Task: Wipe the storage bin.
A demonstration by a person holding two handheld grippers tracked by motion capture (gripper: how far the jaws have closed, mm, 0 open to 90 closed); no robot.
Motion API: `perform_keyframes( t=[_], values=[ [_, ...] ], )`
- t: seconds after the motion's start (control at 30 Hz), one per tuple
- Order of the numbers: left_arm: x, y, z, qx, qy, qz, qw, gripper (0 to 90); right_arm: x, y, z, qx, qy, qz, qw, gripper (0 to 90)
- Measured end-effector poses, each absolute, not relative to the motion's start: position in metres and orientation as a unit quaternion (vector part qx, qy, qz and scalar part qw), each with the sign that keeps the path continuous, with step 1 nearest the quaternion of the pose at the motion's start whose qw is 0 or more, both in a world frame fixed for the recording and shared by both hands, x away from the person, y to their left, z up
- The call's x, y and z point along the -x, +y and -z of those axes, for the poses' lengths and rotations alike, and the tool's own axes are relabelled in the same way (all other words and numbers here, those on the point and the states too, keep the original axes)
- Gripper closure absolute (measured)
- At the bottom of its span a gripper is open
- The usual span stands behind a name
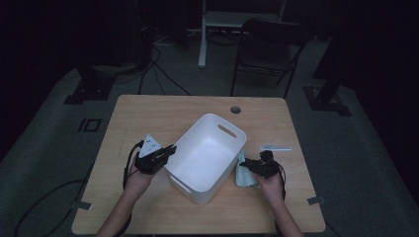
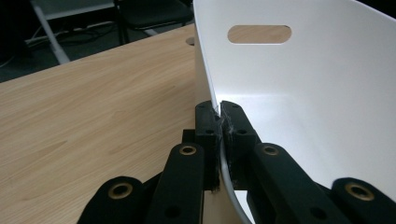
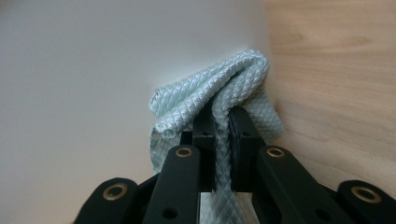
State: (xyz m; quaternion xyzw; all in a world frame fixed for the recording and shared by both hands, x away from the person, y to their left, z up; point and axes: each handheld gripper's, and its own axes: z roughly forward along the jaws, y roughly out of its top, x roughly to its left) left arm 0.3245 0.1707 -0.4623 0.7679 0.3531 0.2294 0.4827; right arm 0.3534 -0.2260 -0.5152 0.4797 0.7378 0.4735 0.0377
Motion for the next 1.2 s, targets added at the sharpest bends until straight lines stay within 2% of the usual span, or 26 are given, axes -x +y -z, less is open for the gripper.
perform_keyframes(
  t=[0.27, 0.37, 0.47, 0.63, 0.93, 1.2],
  values=[
    [-0.324, 0.169, 0.462, -0.767, 0.355, -0.235, 0.48, 86.6, -0.329, -0.219, 0.476, -0.431, 0.73, -0.53, 0.034, 83.0],
    [-0.324, 0.17, 0.462, -0.769, 0.351, -0.232, 0.481, 86.6, -0.321, -0.212, 0.464, -0.417, 0.734, -0.534, 0.05, 83.1],
    [-0.324, 0.169, 0.463, -0.769, 0.35, -0.232, 0.481, 86.4, -0.324, -0.215, 0.47, -0.426, 0.726, -0.538, 0.042, 83.3],
    [-0.324, 0.168, 0.462, -0.77, 0.349, -0.233, 0.481, 86.1, -0.328, -0.213, 0.479, -0.436, 0.737, -0.512, 0.059, 83.3],
    [-0.324, 0.167, 0.462, -0.768, 0.353, -0.233, 0.481, 85.9, -0.342, -0.216, 0.503, -0.468, 0.739, -0.484, 0.045, 83.3],
    [-0.323, 0.166, 0.462, -0.765, 0.359, -0.234, 0.481, 85.9, -0.351, -0.213, 0.523, -0.494, 0.747, -0.441, 0.05, 83.4]
  ],
)
